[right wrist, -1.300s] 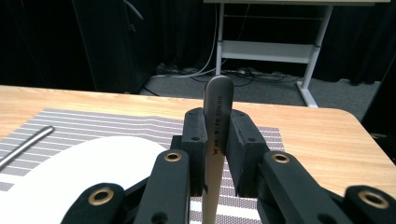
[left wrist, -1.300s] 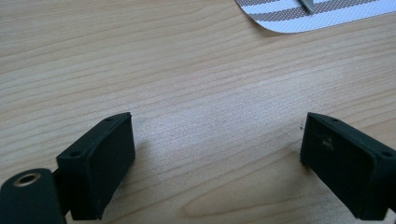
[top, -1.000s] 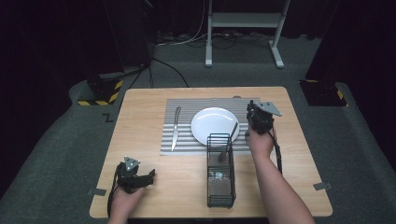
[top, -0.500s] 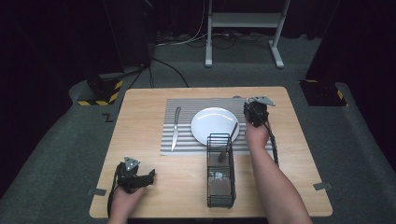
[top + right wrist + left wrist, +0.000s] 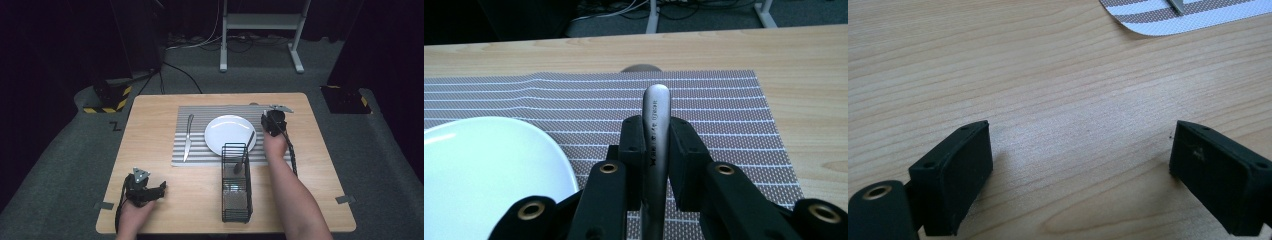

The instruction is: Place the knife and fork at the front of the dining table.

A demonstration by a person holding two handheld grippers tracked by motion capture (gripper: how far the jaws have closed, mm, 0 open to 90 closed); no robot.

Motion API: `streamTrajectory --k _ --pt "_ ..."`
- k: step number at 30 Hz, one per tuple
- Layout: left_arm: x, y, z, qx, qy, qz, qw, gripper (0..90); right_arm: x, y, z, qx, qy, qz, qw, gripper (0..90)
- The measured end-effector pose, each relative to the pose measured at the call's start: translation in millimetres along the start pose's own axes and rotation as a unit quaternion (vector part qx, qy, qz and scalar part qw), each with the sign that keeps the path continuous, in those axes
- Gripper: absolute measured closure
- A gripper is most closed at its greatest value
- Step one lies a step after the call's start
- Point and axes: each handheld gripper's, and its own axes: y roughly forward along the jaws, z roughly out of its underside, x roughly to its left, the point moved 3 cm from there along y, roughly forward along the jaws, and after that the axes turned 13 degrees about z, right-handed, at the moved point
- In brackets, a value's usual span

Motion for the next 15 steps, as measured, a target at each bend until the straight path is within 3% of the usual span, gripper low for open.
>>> streamTrajectory --k 9,15 --pt "0.0 0.6 -0.5 -0.001 0.000 -0.001 1.0000 10.3 4.9 6.0 -1.1 0.019 -0.011 0.002 0.9998 78.3" --pt "0.1 0.8 -0.5 -0.002 0.001 -0.001 1.0000 10.4 7.3 8.0 -1.4 0.018 -0.014 0.002 0.9997 78.4"
